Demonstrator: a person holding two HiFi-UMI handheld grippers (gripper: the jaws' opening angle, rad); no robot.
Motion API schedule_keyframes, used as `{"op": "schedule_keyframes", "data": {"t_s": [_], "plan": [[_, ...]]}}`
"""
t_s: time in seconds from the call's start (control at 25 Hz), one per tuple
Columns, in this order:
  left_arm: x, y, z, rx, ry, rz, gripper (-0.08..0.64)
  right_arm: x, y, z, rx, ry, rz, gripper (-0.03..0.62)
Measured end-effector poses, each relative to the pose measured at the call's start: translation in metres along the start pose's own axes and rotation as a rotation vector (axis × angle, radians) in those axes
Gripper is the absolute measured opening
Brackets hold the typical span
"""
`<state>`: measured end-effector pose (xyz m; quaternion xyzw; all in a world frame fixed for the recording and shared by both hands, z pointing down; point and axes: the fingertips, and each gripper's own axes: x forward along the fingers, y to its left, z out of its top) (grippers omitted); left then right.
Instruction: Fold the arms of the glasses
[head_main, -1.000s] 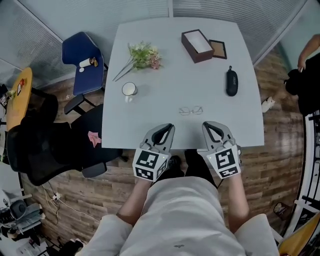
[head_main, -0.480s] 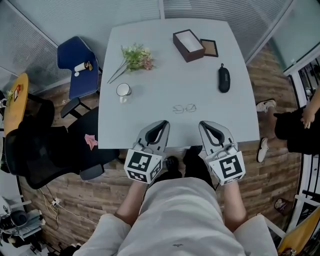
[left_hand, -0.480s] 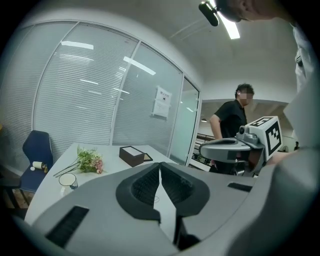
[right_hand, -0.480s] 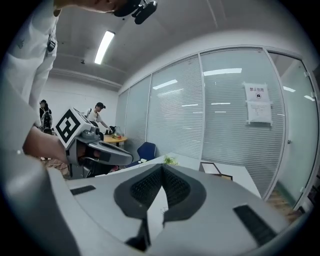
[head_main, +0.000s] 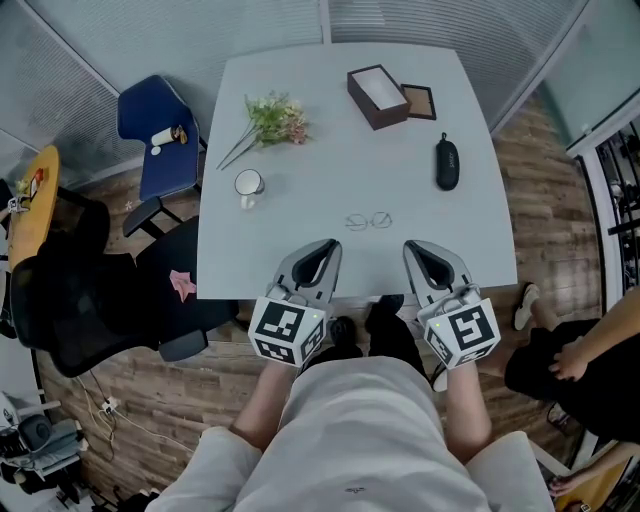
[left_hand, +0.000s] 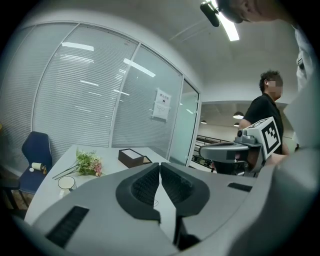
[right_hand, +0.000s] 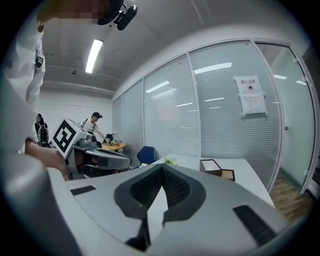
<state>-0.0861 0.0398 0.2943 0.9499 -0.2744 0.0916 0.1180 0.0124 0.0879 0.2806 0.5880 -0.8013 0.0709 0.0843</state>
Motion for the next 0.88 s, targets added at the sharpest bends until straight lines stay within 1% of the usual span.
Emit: {"op": "schedule_keyframes", "data": {"t_s": [0.36,0.88], "plan": [[0.0022,-0.0022,-0.0046,0.001,0.016,-0.011,0.028,-0.0039,-0.0048,-0.0026,0.026,0.001,-0.013,0.003],[0.0038,-0.0012,-0.0054,0.003,0.019,-0.018,0.028,-0.0030,-0.0095,-0.0063,0.026,0.009,-0.028,0.003]]}}
